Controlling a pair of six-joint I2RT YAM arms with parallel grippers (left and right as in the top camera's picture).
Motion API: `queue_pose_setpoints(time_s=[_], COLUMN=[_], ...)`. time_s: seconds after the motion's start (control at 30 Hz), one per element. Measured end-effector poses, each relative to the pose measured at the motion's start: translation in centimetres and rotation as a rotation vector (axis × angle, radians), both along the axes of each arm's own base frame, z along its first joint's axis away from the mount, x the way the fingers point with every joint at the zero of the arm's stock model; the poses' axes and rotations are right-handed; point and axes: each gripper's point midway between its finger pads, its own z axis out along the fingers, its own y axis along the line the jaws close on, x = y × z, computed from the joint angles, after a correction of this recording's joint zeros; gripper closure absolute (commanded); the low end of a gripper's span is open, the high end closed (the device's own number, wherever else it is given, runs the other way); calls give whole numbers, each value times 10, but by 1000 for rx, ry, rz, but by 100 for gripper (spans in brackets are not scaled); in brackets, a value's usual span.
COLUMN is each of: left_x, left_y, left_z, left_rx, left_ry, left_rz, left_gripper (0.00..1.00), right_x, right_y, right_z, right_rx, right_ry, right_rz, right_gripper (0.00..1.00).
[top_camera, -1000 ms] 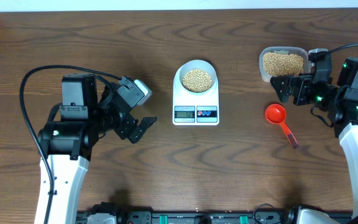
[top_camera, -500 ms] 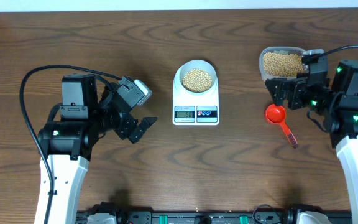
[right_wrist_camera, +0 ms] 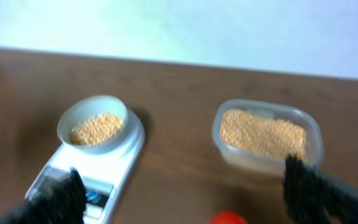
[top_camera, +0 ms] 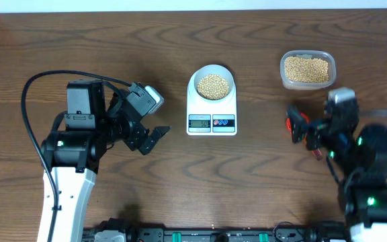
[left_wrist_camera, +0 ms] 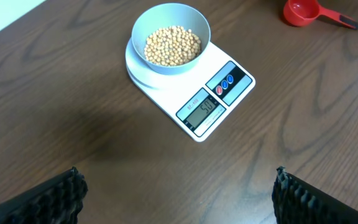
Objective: Scoop item into bowl and weigh 50g on scale
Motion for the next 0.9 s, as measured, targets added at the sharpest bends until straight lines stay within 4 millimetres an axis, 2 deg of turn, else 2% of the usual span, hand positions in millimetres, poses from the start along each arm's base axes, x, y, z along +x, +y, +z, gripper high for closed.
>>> queue_pose_setpoints(time_s=[0.27,0.57,0.9], left_x=[0,0,0], left_y=[0,0,0], left_z=[0,0,0], left_rx=[0,0,0], left_ry=[-1,-1,-1], left_rz=[0,0,0], left_gripper=[2,2,2], right_x=[-30,-43,-49], right_y=[-10,-24,-39], right_z=[-22,-39,-33], right_rx=[-18,-29,-24], right_ry=[-163,-281,-363], right_rz=[-63,-135,-206], right_gripper=[1,1,1])
